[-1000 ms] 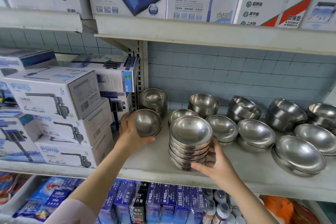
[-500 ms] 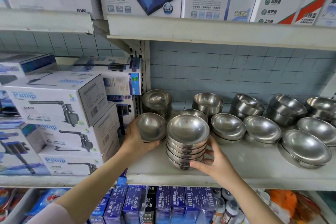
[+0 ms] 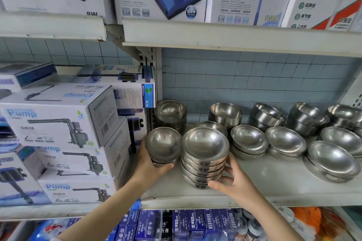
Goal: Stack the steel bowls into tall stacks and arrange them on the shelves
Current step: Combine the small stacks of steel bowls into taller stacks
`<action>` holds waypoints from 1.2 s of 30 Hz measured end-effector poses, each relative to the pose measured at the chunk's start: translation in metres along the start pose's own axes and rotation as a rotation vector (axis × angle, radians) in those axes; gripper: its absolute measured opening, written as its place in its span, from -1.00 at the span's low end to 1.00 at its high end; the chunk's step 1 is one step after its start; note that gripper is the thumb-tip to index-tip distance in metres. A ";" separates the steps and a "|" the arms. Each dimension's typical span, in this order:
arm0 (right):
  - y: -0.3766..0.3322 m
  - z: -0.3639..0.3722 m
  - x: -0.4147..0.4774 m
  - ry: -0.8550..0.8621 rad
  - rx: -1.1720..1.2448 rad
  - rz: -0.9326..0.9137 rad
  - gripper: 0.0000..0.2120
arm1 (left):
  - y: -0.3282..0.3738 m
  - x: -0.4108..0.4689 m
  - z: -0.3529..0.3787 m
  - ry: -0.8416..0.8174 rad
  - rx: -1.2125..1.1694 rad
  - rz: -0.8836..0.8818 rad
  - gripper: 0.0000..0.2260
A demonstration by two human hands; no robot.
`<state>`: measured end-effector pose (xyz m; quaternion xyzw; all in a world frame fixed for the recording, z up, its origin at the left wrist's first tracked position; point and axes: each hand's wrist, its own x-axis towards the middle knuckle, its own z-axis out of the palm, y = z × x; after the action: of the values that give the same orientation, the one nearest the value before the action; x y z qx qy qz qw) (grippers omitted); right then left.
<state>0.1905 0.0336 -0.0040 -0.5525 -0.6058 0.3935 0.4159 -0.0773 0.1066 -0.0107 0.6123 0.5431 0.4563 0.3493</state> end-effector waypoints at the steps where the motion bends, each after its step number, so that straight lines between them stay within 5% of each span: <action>1: 0.000 0.000 0.000 -0.006 0.004 0.007 0.00 | 0.001 0.000 0.000 0.006 -0.012 0.001 0.00; 14: 0.002 0.010 0.004 0.044 -0.018 -0.003 -0.04 | 0.058 -0.018 -0.038 0.134 0.011 0.128 -0.19; 25: -0.006 0.035 0.017 0.013 0.031 -0.053 0.01 | 0.105 -0.032 -0.070 0.026 -0.014 0.164 -0.07; 30: -0.035 0.008 0.009 -0.118 -0.026 -0.052 0.15 | 0.133 -0.042 -0.072 -0.051 -0.106 0.188 -0.17; 36: -0.092 -0.066 -0.014 0.043 0.175 -0.196 -0.20 | 0.163 -0.053 -0.022 -0.182 -0.127 0.236 -0.14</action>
<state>0.2210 0.0136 0.1042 -0.4604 -0.6111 0.3904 0.5120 -0.0413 0.0264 0.1375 0.6873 0.4038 0.4700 0.3790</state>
